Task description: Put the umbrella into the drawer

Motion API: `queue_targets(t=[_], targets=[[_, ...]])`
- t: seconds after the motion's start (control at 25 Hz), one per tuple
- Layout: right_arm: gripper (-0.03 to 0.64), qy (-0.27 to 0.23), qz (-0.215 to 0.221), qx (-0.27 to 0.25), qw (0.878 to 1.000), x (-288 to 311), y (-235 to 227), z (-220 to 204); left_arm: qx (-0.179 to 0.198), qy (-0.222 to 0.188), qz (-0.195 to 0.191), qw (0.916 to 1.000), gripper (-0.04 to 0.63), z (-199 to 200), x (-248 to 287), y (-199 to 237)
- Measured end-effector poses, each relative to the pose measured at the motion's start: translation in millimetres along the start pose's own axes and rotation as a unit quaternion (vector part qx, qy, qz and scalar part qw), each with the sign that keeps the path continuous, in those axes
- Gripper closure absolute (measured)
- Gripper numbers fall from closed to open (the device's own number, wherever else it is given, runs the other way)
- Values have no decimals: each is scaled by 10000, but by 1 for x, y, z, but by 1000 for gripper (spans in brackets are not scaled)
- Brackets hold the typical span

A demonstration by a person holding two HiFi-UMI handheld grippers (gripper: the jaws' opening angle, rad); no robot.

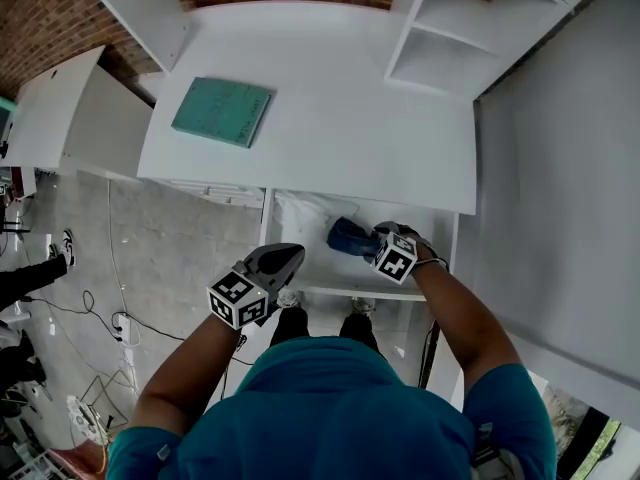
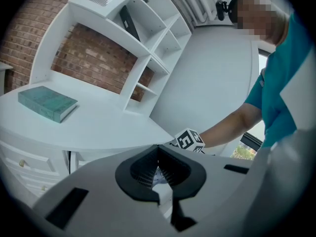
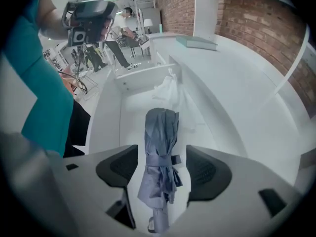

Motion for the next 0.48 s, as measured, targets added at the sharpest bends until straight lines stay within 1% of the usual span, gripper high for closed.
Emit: queue_targets(t=[0.24, 0.48], targets=[[339, -258, 41, 135, 9996, -52, 0, 6, 106, -80, -9, 9999, 586, 15, 0, -10], [339, -654, -69, 363, 9972, -109, -3, 9, 187, -174, 38, 9997, 586, 31, 1, -19]])
Point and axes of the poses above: the fingertips, and each gripper's own axes: x forward along the fingers, y to its left, z out of its top, the point moved 4 cm from there along -x, backward along the fingers
